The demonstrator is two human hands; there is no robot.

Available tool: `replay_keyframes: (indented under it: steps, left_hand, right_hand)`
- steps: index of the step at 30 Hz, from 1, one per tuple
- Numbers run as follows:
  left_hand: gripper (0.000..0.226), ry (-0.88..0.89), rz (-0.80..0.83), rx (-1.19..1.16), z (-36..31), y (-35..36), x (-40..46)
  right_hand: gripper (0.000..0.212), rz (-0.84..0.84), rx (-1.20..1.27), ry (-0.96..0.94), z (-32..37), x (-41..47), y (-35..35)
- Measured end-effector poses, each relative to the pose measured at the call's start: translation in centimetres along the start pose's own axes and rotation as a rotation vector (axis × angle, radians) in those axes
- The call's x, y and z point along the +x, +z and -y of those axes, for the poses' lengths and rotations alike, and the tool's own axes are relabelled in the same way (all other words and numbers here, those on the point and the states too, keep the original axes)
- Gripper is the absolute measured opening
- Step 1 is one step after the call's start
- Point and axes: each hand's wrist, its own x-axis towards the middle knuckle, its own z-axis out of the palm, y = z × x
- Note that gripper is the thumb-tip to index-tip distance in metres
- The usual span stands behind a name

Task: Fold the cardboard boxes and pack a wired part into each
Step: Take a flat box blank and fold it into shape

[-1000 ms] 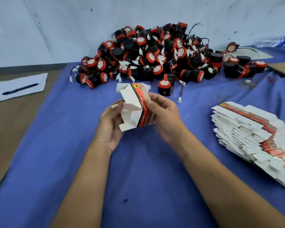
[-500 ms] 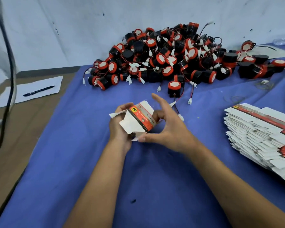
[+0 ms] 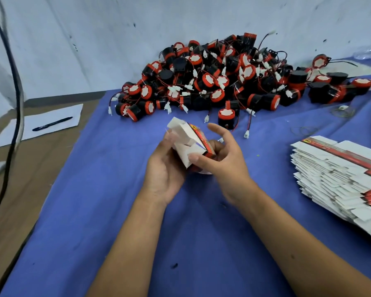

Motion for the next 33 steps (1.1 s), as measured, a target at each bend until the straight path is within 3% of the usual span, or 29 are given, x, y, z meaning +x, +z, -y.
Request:
replay_keyframes:
  steps: [3,6,8,11,13,15,18,20,23,26,33]
  left_hand:
    - [0.099,-0.03,0.032,-0.02,0.3,0.3,-0.4]
    - [0.117,-0.048,0.033,-0.018,0.6,0.7,-0.7]
    - [0.109,-0.035,-0.002,-0.029,0.7,0.8,-0.6]
    - [0.042,0.041,-0.101,0.004,0.9,0.7,-0.2]
    - [0.025,0.049,-0.138,0.034,0.9,0.6,-0.2]
    - [0.028,0.07,-0.143,0.074,0.8,0.7,-0.2]
    - [0.027,0.139,-0.089,0.168,0.7,0.9,-0.3]
    - [0.028,0.134,-0.025,0.091,0.4,1.0,-0.4]
    - [0.043,0.107,-0.05,-0.024,-0.2,0.6,-0.5]
    - [0.055,0.111,-0.097,0.1,-0.6,0.5,-0.5]
    - [0.045,0.238,-0.172,0.286,0.4,1.5,-0.5]
  right_hand:
    - [0.086,0.086,0.14,0.044,0.3,0.3,-0.1]
    - [0.086,0.139,0.183,0.08,0.3,0.1,0.2]
    - [0.085,0.107,0.181,0.094,0.3,0.1,0.4]
    - [0.083,0.079,0.145,0.099,0.0,0.0,0.4]
    - [0.082,0.133,0.087,0.095,-0.2,-0.2,0.4]
    - [0.08,0.159,0.067,0.092,-0.3,-0.3,0.6]
    - [0.07,0.065,0.083,0.101,-0.3,-0.2,0.6]
    - [0.066,0.026,0.075,0.103,-0.2,-0.2,0.4]
    - [0.064,0.08,-0.121,0.013,-0.3,-0.4,0.1]
    - [0.057,0.121,-0.281,-0.082,-0.5,-0.7,0.6]
    - [0.053,0.139,-0.099,-0.011,0.0,-0.8,1.0]
